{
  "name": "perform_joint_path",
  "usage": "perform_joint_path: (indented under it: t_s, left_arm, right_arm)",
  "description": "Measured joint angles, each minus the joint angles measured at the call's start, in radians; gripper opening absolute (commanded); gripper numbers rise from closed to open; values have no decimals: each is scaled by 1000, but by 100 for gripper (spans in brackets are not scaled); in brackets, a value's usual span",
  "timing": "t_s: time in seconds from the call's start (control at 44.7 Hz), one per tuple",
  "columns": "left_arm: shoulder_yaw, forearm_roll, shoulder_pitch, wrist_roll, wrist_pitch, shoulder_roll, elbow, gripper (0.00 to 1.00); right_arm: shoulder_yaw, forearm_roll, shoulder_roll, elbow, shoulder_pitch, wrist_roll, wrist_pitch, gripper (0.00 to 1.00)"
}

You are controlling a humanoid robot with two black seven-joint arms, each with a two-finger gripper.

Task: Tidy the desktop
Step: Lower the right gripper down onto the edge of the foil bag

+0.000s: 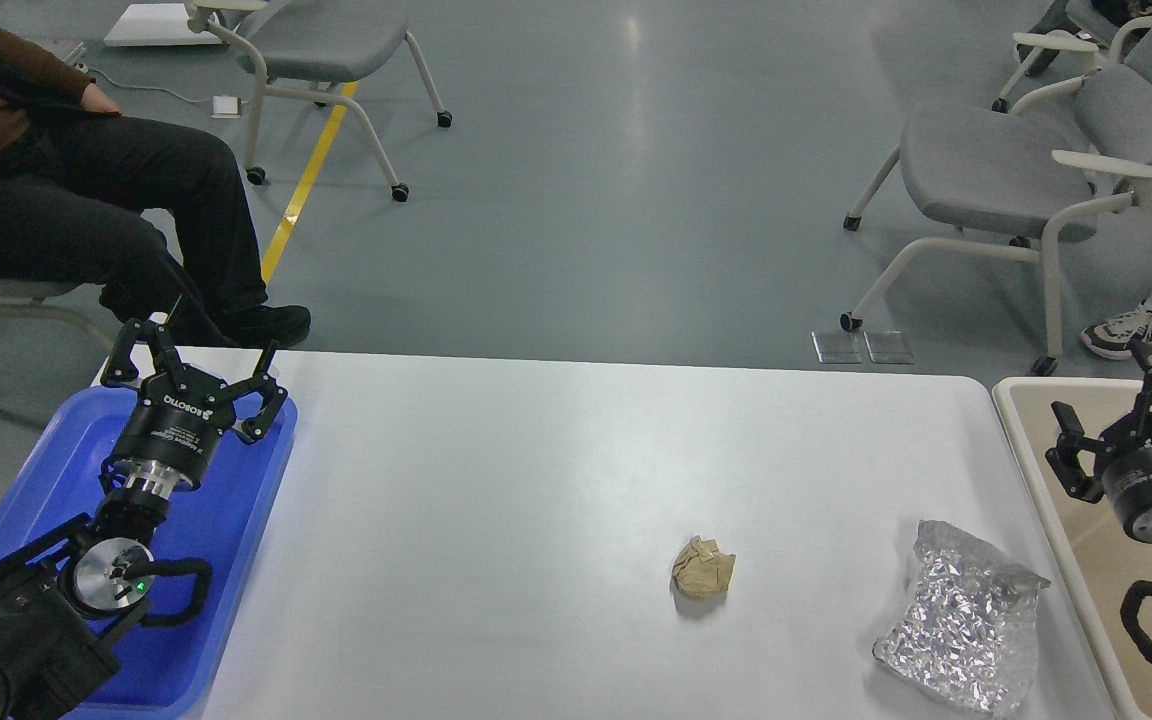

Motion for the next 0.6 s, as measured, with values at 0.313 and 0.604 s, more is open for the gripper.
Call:
perform_joint_path:
  t_s: [0.313, 0.604]
  left_arm:
    - [0, 0, -1, 0, 0, 0, 0, 98]
    - [0, 0, -1, 0, 0, 0, 0, 98]
  right_arm:
    - [-215, -171, -227, 146, 25, -2, -2, 98]
    - [-448, -540, -464, 308, 78, -8, -22, 98]
